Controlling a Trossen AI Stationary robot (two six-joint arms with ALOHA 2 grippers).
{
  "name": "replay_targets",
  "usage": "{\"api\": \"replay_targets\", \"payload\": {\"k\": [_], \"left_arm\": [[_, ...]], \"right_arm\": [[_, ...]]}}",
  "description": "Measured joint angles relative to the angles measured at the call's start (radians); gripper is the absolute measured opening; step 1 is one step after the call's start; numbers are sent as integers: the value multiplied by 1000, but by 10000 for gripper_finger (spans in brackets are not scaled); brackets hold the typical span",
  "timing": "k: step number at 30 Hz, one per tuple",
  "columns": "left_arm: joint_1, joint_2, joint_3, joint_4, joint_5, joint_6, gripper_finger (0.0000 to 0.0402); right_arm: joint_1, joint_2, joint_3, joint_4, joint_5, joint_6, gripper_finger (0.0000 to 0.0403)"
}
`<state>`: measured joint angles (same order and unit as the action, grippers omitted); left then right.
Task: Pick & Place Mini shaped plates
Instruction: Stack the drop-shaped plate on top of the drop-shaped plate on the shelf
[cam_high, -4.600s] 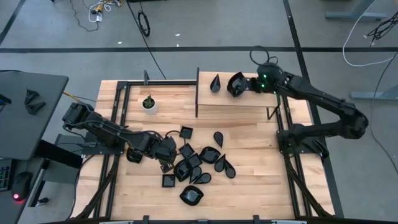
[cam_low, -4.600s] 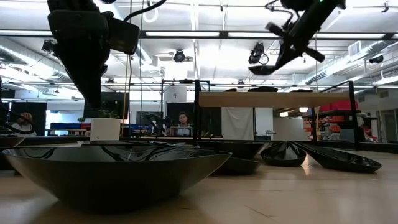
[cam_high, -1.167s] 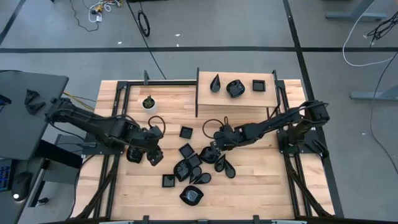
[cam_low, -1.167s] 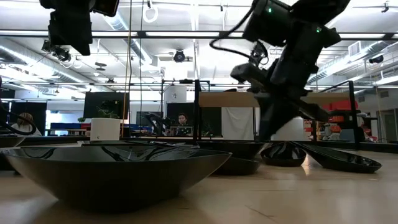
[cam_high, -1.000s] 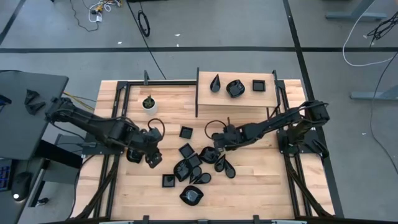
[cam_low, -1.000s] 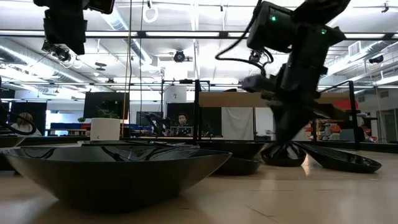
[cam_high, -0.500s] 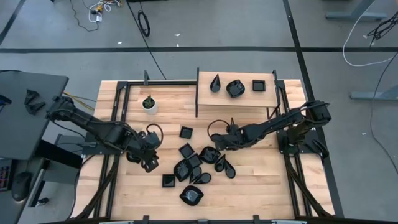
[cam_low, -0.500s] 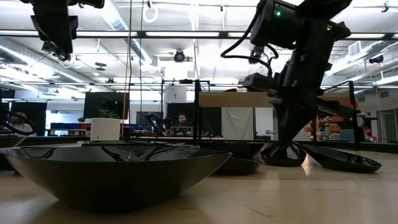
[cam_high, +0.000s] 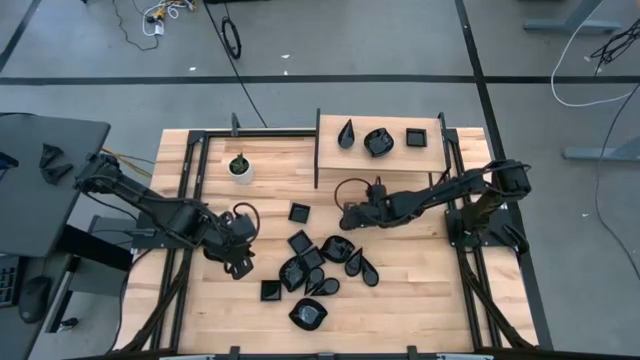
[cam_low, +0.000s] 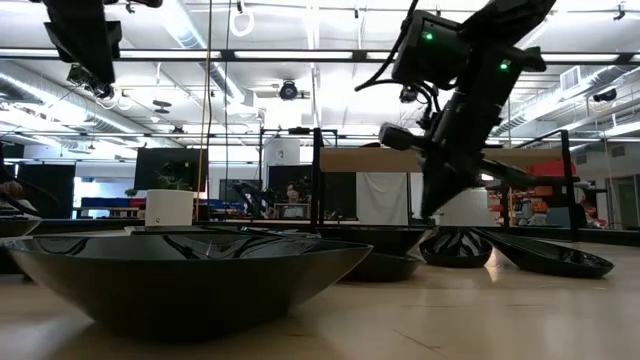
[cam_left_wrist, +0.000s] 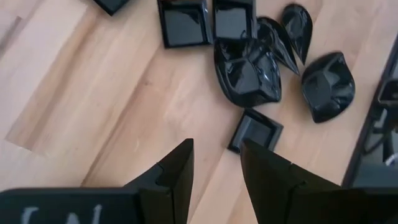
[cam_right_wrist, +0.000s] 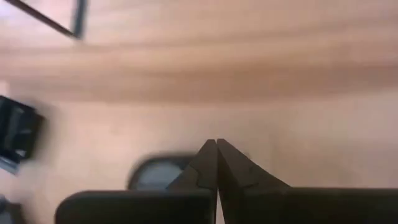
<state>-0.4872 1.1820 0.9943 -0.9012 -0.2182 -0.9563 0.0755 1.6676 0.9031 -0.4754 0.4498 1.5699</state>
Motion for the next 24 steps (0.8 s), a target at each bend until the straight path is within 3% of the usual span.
{"api": "replay_targets", "payload": {"k": [5,13,16,24], "left_arm": [[1,0,0,26,-46,-1,138],[1,0,0,131,-118,0,138],[2,0,0,173,-126,1,138],[2,0,0,221,-104,1,138]], "right_arm": [[-2,-12,0,41,9,-90,4],[108,-41,0,-88,-151,122,2],[118,-31,-3,-149,-130,218,2],[33,-33,-86,9,-62,230,1]]}}
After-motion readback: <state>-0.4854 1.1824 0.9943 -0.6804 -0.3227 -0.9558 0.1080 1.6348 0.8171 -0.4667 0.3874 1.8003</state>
